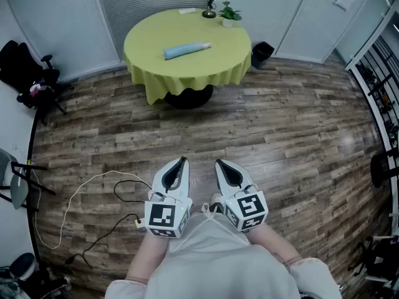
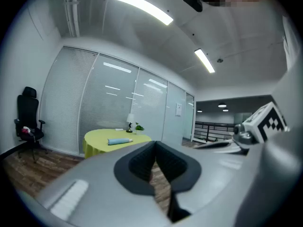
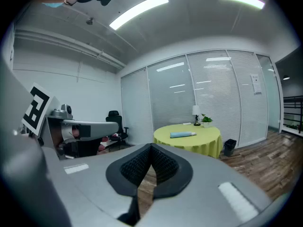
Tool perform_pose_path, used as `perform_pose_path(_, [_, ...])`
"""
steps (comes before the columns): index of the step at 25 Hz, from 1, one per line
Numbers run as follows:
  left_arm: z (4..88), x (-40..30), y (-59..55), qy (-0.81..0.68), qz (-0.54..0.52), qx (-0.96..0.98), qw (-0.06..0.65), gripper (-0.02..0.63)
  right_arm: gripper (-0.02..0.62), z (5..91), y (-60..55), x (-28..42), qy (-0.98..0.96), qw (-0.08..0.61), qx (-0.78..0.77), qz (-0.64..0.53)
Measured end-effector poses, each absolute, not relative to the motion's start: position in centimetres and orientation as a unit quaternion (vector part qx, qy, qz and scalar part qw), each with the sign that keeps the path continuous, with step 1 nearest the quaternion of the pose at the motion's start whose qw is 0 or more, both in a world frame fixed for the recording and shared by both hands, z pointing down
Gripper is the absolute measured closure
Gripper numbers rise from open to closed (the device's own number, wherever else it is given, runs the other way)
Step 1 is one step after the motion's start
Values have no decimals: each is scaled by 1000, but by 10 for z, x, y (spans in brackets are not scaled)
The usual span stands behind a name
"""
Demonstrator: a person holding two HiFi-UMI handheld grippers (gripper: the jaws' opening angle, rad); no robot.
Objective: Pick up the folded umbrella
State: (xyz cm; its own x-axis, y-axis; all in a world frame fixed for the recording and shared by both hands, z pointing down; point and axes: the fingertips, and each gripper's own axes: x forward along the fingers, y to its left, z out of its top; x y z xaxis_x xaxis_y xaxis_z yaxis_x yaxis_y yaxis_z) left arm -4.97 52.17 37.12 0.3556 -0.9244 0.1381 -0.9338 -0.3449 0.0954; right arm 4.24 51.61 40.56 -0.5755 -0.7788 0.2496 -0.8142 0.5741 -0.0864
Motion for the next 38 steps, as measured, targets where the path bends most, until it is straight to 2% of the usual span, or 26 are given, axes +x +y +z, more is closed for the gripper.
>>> perform_pose_path(11, [374, -66, 526, -573, 32, 815, 83, 600, 598, 409, 521, 28, -884, 95, 447, 101])
perform_pose_path(22, [377, -56, 508, -568, 9, 819, 78, 600, 598, 423, 497, 49, -879, 79, 450, 137])
perform_pose_path(28, [389, -48, 451, -580, 29, 811, 68, 600, 597, 436, 437, 59, -887, 73, 431, 148])
perform_pose_path(38, [387, -9, 291, -603, 33, 793, 78, 600, 597, 422, 268, 100, -905, 69, 398, 130])
